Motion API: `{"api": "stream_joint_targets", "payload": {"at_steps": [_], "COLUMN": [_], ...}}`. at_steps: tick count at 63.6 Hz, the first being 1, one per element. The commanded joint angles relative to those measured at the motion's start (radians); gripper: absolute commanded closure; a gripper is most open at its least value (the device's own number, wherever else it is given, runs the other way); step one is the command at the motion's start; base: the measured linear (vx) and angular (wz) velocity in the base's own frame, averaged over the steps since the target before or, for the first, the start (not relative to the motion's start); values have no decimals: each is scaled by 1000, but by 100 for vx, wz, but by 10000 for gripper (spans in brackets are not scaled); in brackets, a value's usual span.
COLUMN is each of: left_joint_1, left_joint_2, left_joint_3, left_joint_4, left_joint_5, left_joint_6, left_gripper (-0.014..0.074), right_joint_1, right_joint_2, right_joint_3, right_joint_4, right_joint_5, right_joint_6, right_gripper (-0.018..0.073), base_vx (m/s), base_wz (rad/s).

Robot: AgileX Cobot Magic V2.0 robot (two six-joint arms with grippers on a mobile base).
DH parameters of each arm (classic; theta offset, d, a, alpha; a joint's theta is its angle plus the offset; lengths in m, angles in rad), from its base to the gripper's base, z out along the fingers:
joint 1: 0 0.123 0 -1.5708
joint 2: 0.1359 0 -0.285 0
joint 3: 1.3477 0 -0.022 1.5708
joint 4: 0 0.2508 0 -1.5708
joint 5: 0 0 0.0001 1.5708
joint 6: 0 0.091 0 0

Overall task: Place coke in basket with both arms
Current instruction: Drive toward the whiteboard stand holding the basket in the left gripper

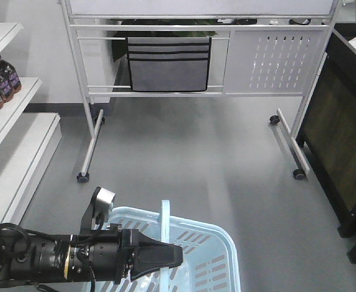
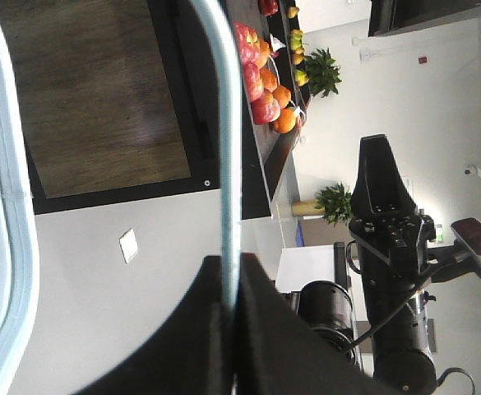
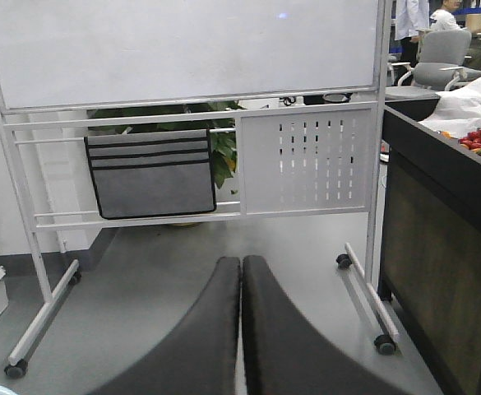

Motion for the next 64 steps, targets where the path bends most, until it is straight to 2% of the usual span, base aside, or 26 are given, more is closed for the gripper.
{"api": "stream_joint_targets", "payload": {"at_steps": [1, 64], "left_joint_1": [-5, -5], "left_joint_2": [-46, -46], "left_joint_3": [-13, -13], "left_joint_4": [-38, -38], "left_joint_5": [-239, -239], "left_joint_6": [6, 6], "left_gripper": [603, 603], "right_joint_1": [-6, -6], "right_joint_2": [-18, -18], "right_joint_3": [14, 14], "right_joint_4": [-3, -3], "right_joint_5": [-74, -74], "right_joint_6": [-2, -2], "right_gripper": [568, 568], "base_vx": [3, 4], "base_wz": [-12, -10]}}
